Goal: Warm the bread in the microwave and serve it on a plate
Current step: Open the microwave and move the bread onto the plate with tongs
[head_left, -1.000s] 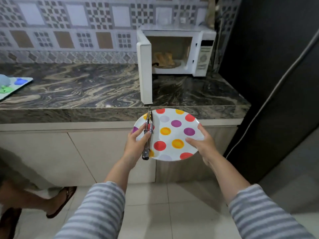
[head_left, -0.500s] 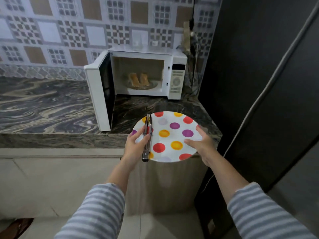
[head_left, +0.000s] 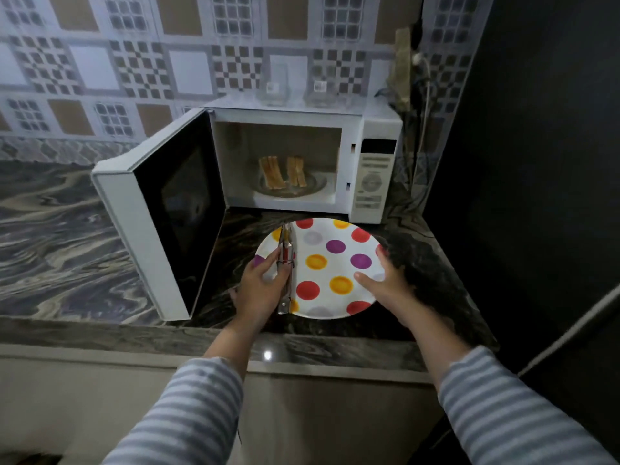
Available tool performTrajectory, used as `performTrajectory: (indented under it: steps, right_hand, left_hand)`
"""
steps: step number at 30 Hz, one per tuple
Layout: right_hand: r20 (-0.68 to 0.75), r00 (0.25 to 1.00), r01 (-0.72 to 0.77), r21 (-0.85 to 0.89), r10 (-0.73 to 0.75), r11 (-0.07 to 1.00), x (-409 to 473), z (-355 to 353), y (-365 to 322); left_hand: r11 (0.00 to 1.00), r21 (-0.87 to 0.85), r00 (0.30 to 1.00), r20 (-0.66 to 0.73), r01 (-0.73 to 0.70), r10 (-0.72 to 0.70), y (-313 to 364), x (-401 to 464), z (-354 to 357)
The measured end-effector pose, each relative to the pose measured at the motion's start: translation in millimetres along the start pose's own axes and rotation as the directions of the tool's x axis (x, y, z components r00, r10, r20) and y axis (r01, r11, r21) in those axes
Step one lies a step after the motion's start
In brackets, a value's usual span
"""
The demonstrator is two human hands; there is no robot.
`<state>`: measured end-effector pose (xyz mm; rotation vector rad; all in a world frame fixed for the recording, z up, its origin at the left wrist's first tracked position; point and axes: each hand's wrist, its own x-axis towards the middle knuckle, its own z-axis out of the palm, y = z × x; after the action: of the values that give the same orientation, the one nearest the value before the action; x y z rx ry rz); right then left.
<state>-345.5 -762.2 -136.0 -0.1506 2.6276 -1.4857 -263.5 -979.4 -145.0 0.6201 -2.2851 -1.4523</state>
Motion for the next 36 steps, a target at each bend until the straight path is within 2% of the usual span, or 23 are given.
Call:
performTrajectory:
  steps: [3, 6, 10, 16, 20, 23, 25, 28, 30, 33, 36]
  right_hand:
    - [0.042, 0.999, -0.008, -0.241, 0.019, 0.970, 32, 5, 1]
    - [0.135, 0.991, 0.036, -0.409, 0.021, 0.912, 58, 10, 3]
    - [0.229, 0.973, 0.113, -0.523, 0.011, 0.845, 86, 12, 10]
    - [0.331, 0.943, 0.258, -0.643, -0.041, 0.722, 119, 9, 18]
    - [0.362, 0.931, 0.295, -0.663, -0.050, 0.688, 131, 9, 18]
    - [0.388, 0.921, 0.291, -0.654, -0.021, 0.698, 134, 8, 13]
    - [0.352, 0.935, 0.274, -0.663, -0.032, 0.696, 132, 10, 8]
    - [0.239, 0.940, 0.342, -0.663, -0.244, 0.666, 119, 23, -9]
    - [0.233, 0.910, 0.414, -0.541, -0.343, 0.732, 107, 38, -26]
    - [0.299, 0.919, 0.366, -0.409, -0.257, 0.836, 91, 65, -53]
    - [0.359, 0.918, 0.332, -0.471, -0.166, 0.818, 82, 86, -74]
  left_hand:
    - [0.996, 0.062, 0.998, -0.033, 0.057, -0.055, 4, 15, 7]
    - [0.970, 0.208, 0.989, -0.095, 0.127, -0.109, 4, 23, 16]
    - [0.915, 0.367, 0.981, -0.153, 0.166, -0.117, -2, 28, 29]
    - [0.826, 0.528, 0.979, -0.143, 0.197, -0.142, -3, 31, 40]
    - [0.761, 0.617, 0.980, -0.115, 0.200, -0.165, -4, 32, 43]
    - [0.753, 0.627, 0.979, -0.111, 0.201, -0.170, -6, 33, 44]
    - [0.759, 0.624, 0.982, -0.097, 0.186, -0.162, -9, 35, 41]
    - [0.727, 0.677, 0.994, -0.073, 0.112, -0.085, -18, 37, 27]
    - [0.696, 0.717, 0.999, -0.028, 0.049, -0.041, -26, 37, 16]
    - [0.662, 0.750, 1.000, 0.012, -0.006, -0.004, -33, 35, 12]
    - [0.651, 0.759, 1.000, 0.013, -0.015, 0.008, -34, 36, 13]
